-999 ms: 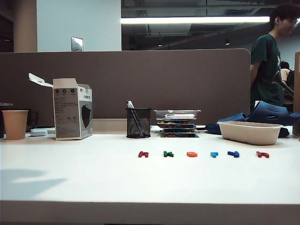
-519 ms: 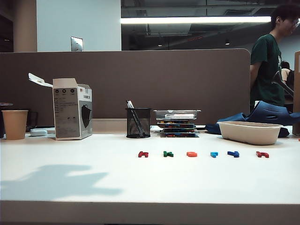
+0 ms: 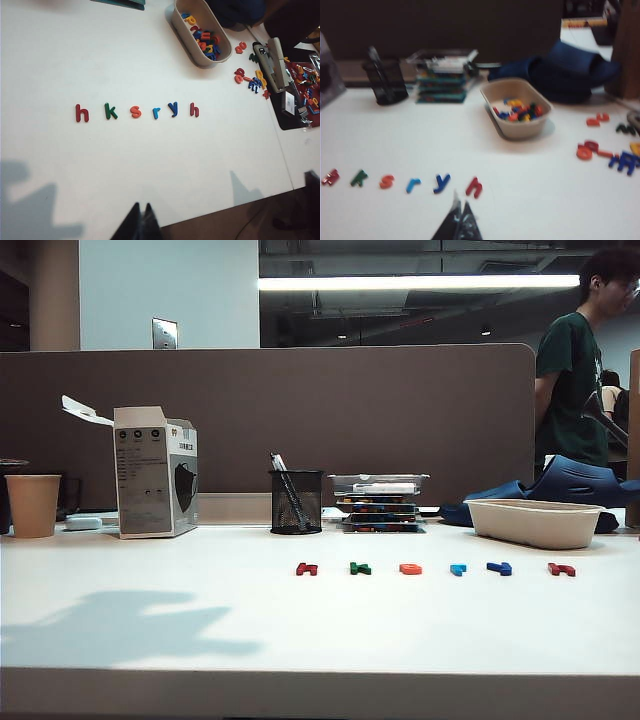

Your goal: Select the appropriate letters from the row of letter magnets placed on the table to arrange into the word "sky".

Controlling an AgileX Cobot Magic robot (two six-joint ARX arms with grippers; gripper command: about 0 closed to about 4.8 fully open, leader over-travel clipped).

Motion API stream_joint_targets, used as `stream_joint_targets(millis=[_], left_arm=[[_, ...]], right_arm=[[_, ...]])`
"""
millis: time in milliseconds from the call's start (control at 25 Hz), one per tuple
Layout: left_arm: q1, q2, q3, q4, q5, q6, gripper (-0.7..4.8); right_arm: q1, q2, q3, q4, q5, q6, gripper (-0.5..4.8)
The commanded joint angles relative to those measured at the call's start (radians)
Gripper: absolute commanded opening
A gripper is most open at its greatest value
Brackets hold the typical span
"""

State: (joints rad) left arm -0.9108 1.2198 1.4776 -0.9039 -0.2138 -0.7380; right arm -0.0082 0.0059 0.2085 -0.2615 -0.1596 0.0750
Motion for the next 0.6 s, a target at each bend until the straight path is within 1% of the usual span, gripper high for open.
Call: stream_joint_targets(millis=[40, 120, 280, 399, 599], left_arm=[[0.002, -0.004, 0.003, 0.008, -0.009, -0.003, -0.05], [0.002, -0.004, 0.003, 0.008, -0.009, -0.003, -0.05], [0.002, -0.004, 0.003, 0.008, -0.01, -0.003, -0.05], [0.002, -0.004, 0.003, 0.009, -0.01, -0.003, -0.05], [0.002, -0.004, 0.003, 0.008, -0.01, -0.003, -0.05]], right_arm=[[0.002, 0.054, 0.105, -0.055, -0.034, 0.024, -0.01], [0.002, 0.221, 0.245, -0.13, -0.113, 0.024, -0.01], [0.003, 0.46, 0.435, -0.185, -0.181, 0.03, -0.03], [0.029, 0.67, 0.6, -0.199, -0.191, 0.064, -0.03], [0.146, 0.973, 0.818, -0.257, -0.157, 0.086, -0.03]])
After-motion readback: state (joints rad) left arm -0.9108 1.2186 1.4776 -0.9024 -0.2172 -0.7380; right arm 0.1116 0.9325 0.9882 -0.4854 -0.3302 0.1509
